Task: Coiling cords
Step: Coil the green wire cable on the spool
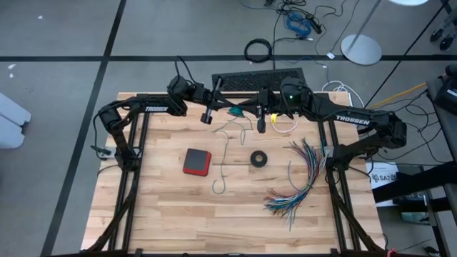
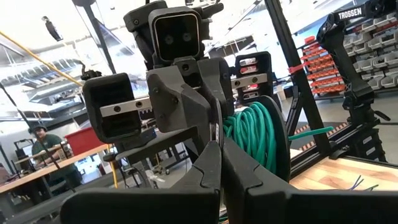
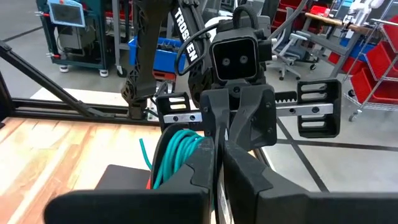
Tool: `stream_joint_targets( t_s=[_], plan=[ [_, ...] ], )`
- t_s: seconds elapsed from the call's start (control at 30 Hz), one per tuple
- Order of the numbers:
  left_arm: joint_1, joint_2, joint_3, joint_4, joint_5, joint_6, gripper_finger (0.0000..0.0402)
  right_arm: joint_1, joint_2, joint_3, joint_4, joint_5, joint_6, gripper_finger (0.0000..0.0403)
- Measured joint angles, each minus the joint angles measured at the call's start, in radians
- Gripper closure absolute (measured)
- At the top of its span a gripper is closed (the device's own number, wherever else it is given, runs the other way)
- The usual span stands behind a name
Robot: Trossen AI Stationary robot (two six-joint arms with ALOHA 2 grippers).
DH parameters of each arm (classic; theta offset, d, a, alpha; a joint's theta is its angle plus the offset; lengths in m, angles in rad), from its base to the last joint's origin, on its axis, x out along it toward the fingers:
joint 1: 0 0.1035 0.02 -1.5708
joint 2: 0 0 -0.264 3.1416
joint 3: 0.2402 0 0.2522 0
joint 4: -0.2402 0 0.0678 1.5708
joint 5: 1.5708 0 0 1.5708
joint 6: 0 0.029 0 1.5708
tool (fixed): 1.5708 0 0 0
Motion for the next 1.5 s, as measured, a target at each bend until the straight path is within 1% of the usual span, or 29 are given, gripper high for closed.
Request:
stream_joint_targets(
  t_s=[0.37, 0.57, 0.67, 0.77, 0.93, 1.03, 1.17, 1.27, 1.33, 1.4, 1.5],
  plan=[
    [0.001, 0.002, 0.000, -0.002, 0.011, -0.010, 0.0402, -0.004, 0.029, 0.001, -0.008, 0.005, 0.022, 0.0379],
    [0.013, 0.002, 0.000, -0.012, 0.025, -0.019, 0.0402, -0.006, 0.025, 0.001, -0.070, 0.014, 0.030, 0.0379],
    [0.014, 0.002, 0.000, -0.012, 0.028, -0.019, 0.0402, -0.007, 0.026, 0.001, -0.085, 0.018, 0.028, 0.0385],
    [0.016, 0.002, 0.000, -0.011, 0.027, -0.019, 0.0402, -0.004, 0.026, 0.001, -0.073, 0.048, 0.002, 0.0398],
    [0.023, 0.002, 0.000, -0.014, 0.022, -0.019, 0.0396, 0.011, 0.026, 0.001, -0.066, 0.107, -0.041, 0.0401],
    [0.040, 0.002, 0.000, -0.019, 0.005, -0.019, 0.0371, 0.016, 0.027, -0.001, -0.058, 0.130, -0.057, 0.0402],
    [0.089, -0.003, 0.002, -0.016, -0.047, -0.020, 0.0316, 0.023, 0.022, -0.002, -0.035, 0.178, -0.077, 0.0402],
    [0.138, -0.003, 0.002, -0.022, -0.117, -0.057, 0.0274, 0.027, 0.009, -0.002, -0.015, 0.167, -0.095, 0.0402],
    [0.172, -0.003, 0.002, -0.025, -0.139, -0.098, 0.0250, 0.027, 0.001, -0.002, -0.007, 0.164, -0.108, 0.0402],
    [0.202, -0.003, 0.002, -0.049, -0.129, -0.147, 0.0231, 0.026, -0.005, -0.002, 0.013, 0.201, -0.123, 0.0402],
    [0.220, 0.001, 0.002, -0.105, -0.025, -0.202, 0.0217, 0.024, -0.010, -0.002, 0.041, 0.244, -0.147, 0.0402]
  ],
)
